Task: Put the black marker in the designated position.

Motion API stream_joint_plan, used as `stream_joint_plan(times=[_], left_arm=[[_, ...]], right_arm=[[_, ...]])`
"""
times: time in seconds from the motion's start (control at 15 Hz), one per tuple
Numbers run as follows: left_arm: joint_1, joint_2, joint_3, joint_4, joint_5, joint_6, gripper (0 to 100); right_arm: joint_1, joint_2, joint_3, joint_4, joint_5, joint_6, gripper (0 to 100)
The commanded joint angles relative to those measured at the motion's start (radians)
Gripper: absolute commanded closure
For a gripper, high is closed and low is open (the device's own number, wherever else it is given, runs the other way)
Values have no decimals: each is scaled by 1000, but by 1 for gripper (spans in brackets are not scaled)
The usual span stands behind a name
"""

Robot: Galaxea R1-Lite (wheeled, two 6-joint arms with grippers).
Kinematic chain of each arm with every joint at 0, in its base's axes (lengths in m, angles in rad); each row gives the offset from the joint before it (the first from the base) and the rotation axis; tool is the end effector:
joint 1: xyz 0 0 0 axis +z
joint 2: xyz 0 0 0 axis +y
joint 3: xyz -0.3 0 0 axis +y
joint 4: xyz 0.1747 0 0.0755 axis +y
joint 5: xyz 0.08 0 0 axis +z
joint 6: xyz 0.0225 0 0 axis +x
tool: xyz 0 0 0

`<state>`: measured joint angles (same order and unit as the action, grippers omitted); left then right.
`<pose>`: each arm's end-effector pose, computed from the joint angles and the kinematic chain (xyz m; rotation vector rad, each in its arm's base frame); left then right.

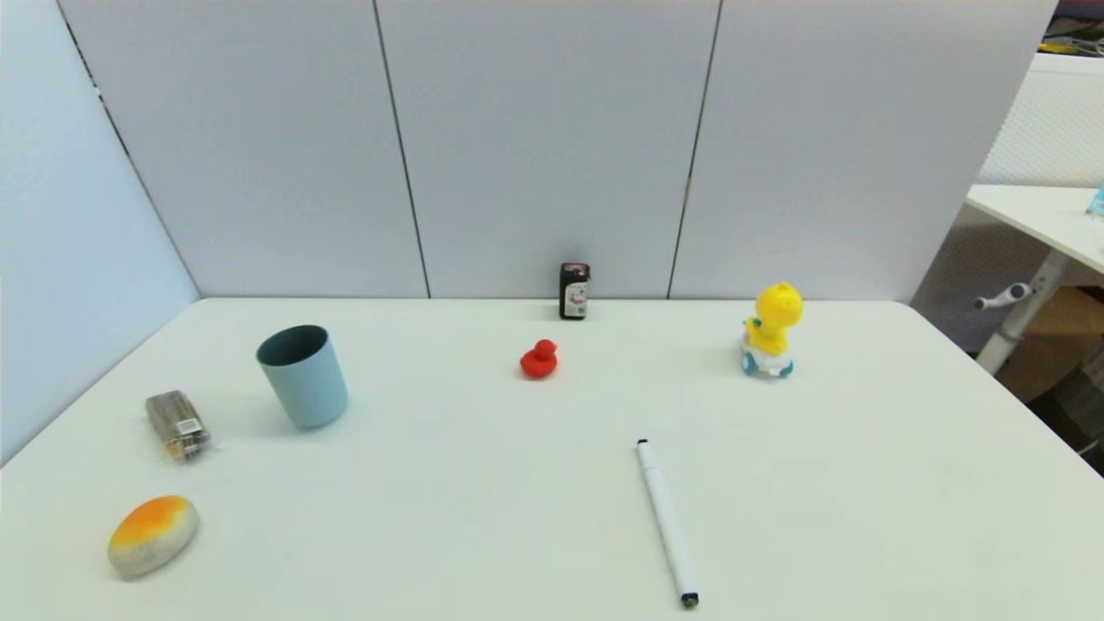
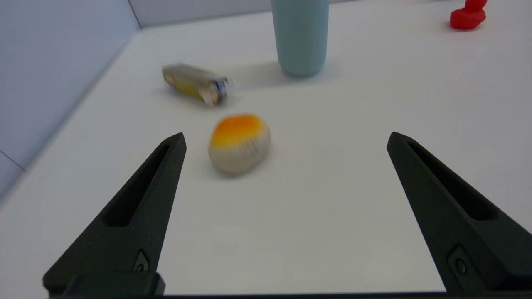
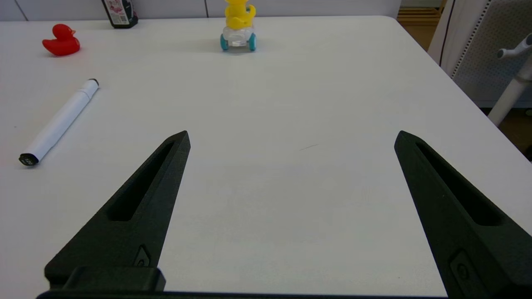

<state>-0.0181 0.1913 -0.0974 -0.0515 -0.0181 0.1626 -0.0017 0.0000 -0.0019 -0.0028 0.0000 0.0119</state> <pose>-0.0111 -0.0002 0.1115 0.1626 0.0394 -0.0396 -0.0229 0.0000 0.0763 0.0119 -0.0047 -0.0017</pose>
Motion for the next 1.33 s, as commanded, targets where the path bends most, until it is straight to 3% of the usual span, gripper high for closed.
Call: stream_joint_plan(times=[0.07, 0.47, 0.73, 1.13, 1.33], left_arm=[[-183, 439, -341, -19, -13, 252, 0], [-569, 856, -556, -13, -10, 261, 0], [-796, 1133, -703, -84, -6, 268, 0], [-947, 1561, -1087, -130, -5, 203, 0], [-1004, 1702, -1226, -130, 92, -41, 0]], right_arm=[[0, 0, 0, 0, 0, 0, 0], [0, 0, 0, 0, 0, 0, 0], [0, 0, 0, 0, 0, 0, 0], [0, 2, 0, 0, 0, 0, 0], [0, 0, 0, 0, 0, 0, 0]])
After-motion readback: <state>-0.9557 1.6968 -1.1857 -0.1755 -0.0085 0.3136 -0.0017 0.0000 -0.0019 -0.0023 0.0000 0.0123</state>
